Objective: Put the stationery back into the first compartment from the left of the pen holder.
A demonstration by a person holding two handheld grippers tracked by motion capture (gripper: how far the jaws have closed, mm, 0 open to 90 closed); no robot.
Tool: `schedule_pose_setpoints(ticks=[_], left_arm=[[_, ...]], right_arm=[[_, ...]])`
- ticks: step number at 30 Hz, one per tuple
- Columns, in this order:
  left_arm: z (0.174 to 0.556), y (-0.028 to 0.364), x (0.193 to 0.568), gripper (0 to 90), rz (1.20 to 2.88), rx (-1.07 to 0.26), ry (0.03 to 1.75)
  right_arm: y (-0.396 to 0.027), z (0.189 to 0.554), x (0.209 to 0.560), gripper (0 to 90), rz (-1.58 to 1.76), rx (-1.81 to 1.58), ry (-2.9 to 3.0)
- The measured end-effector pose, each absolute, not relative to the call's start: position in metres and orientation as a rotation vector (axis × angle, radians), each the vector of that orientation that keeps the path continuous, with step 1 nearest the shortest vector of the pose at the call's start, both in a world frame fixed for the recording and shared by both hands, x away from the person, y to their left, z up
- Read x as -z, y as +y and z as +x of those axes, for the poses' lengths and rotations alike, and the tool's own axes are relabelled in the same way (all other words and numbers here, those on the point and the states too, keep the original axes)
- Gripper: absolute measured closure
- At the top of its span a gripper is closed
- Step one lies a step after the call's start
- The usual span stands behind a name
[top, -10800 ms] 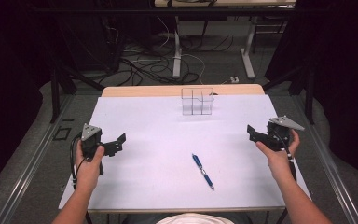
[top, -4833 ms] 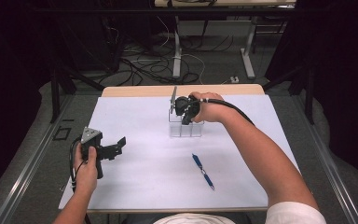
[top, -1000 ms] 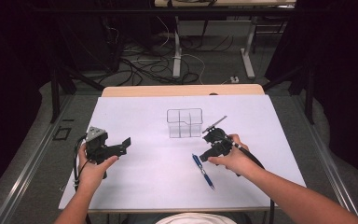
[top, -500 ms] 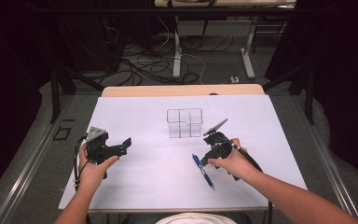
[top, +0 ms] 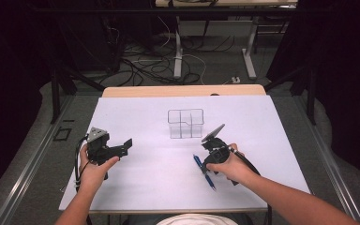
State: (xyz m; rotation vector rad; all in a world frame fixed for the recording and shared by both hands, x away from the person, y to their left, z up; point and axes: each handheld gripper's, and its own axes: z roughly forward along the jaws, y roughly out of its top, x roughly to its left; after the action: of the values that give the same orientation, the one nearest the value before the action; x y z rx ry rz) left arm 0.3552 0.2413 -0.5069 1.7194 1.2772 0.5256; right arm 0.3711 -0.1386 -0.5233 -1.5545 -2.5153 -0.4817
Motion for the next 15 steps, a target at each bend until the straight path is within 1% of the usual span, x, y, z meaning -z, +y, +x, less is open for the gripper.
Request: schedule_pose_setpoints(ticks=[15], left_arm=[[0.3555, 0.2409, 0.5076, 0.0, 1.719, -0.522, 1.278]], right_arm=[[-0.1353, 0.3701, 0.5317, 75.5, -1.549, 0.474, -2.480]])
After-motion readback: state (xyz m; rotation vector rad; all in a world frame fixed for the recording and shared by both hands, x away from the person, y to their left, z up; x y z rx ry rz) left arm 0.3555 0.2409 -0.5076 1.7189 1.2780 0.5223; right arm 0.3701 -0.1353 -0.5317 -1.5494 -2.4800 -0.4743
